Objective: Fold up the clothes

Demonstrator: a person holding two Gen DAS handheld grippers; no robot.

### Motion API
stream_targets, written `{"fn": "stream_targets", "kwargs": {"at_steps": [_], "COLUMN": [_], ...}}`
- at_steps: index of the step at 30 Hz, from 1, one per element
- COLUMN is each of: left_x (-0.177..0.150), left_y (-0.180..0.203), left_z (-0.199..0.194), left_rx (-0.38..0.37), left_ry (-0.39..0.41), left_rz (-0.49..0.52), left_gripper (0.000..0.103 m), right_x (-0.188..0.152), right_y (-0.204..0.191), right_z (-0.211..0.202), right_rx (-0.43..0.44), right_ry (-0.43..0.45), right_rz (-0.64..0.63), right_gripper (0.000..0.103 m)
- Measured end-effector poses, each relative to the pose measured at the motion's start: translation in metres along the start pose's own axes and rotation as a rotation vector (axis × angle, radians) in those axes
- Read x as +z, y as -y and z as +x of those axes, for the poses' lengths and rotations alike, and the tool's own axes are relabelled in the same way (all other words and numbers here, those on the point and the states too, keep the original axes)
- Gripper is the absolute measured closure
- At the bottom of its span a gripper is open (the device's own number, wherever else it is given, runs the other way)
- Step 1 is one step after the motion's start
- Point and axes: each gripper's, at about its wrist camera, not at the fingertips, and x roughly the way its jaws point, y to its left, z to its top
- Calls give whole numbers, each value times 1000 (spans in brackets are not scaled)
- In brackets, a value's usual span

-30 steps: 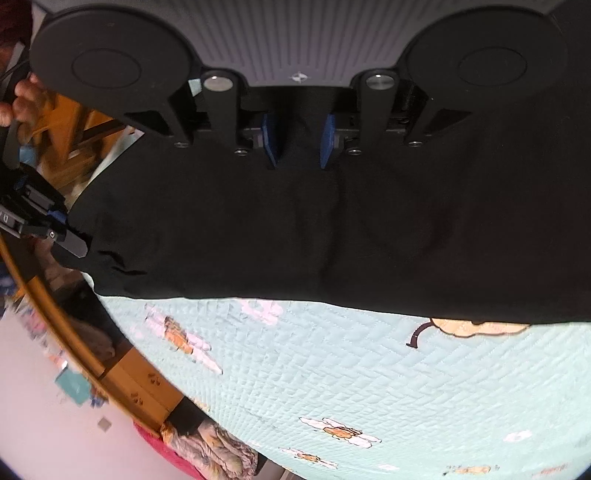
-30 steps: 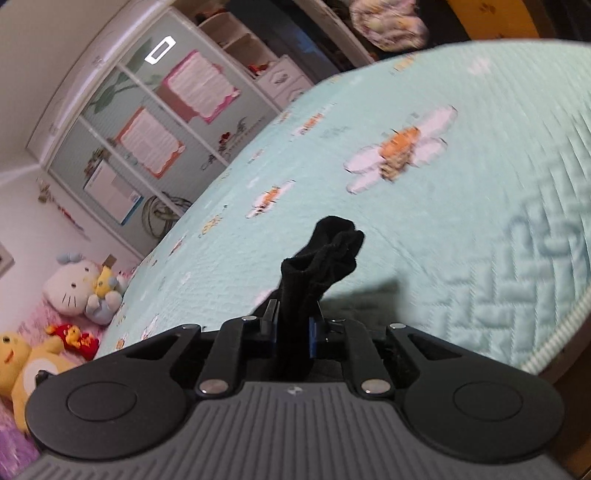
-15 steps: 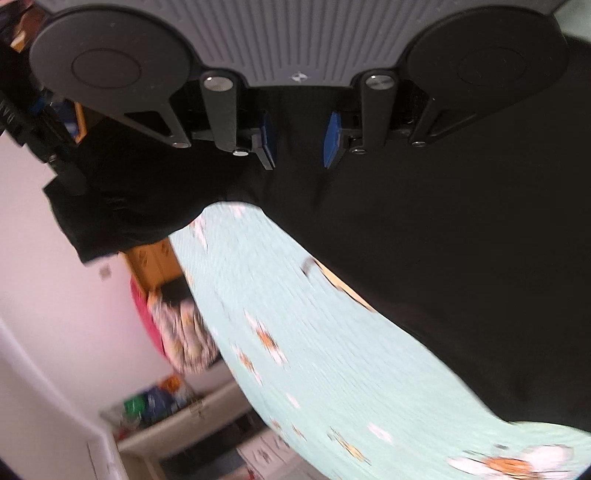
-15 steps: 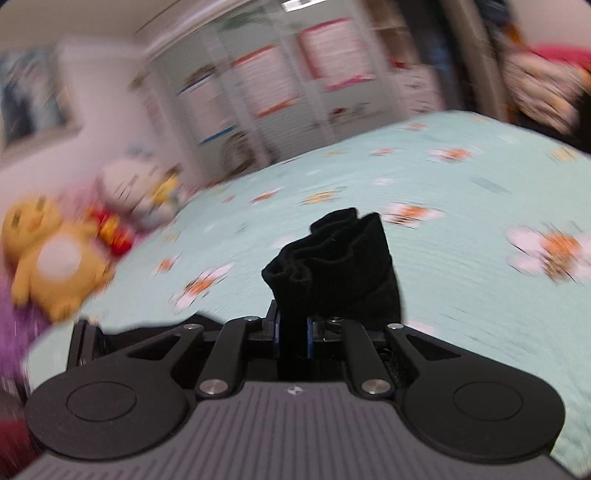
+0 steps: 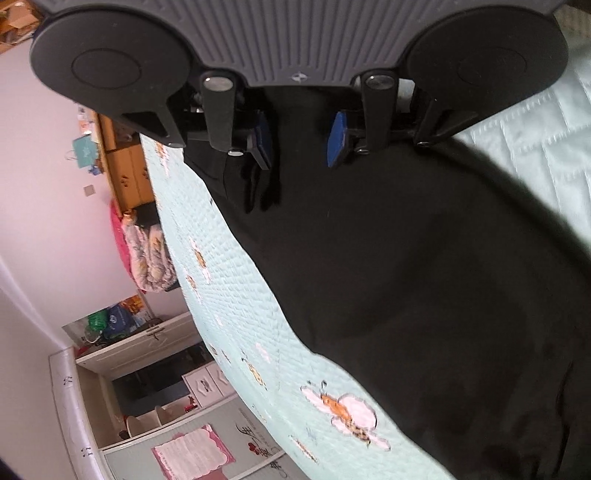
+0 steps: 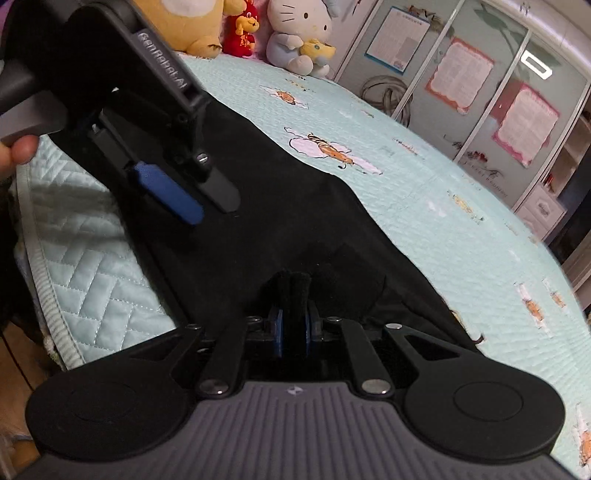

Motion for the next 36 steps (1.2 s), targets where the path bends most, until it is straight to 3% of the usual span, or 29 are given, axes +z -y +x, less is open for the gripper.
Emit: {"fn": "stream_targets", "kwargs": {"at_steps": [4, 6, 8, 10, 14, 18, 23, 28, 30, 31, 32, 33, 36], "left_x": [-3, -4, -3, -2, -4, -5, -6, -6, -6, -6, -6, -6, -6], "left_y": [0, 0, -1, -2, 1, 20, 42, 53, 56, 58, 59, 61, 67], "left_z": [5, 6, 6, 6, 4, 17, 39, 54, 57, 59, 61, 63, 68], "left_rx": [-42, -54, -55, -50, -42, -51, -7, 41, 51, 56, 62, 67, 81], "left_ry": [-16, -19, -20, -16, -18, -44, -83, -96, -97, -98, -99, -99, -99], "left_rz": [-2, -12, -23, -34, -31, 9, 25, 62, 80, 89, 98, 107, 139], "left_gripper": [68, 67, 66, 65, 63, 63, 52, 50, 53, 60, 82, 91, 92], "right_x": [4, 6, 2, -3, -17, -38, -67, -104, -120, -130, -139, -147, -169], "right_y": [7, 8, 9, 14, 43, 89, 116, 133, 145, 151, 157, 161, 171], "right_z": [-9, -15, -19, -27, -49, -65, -81, -105, -110, -111, -112, -113, -116], "right_rx": [-5, -12, 58, 155, 284, 237, 152, 118, 115, 113, 109, 107, 103], "right_ry": [21, 45, 64, 96, 124, 100, 39, 18, 14, 9, 5, 2, -9], "right_rz": [46, 63, 112, 176, 353, 516, 491, 563, 655, 712, 767, 811, 930], "right_gripper": [93, 88, 67, 56, 56, 56, 56, 56, 56, 56, 56, 56, 56]}}
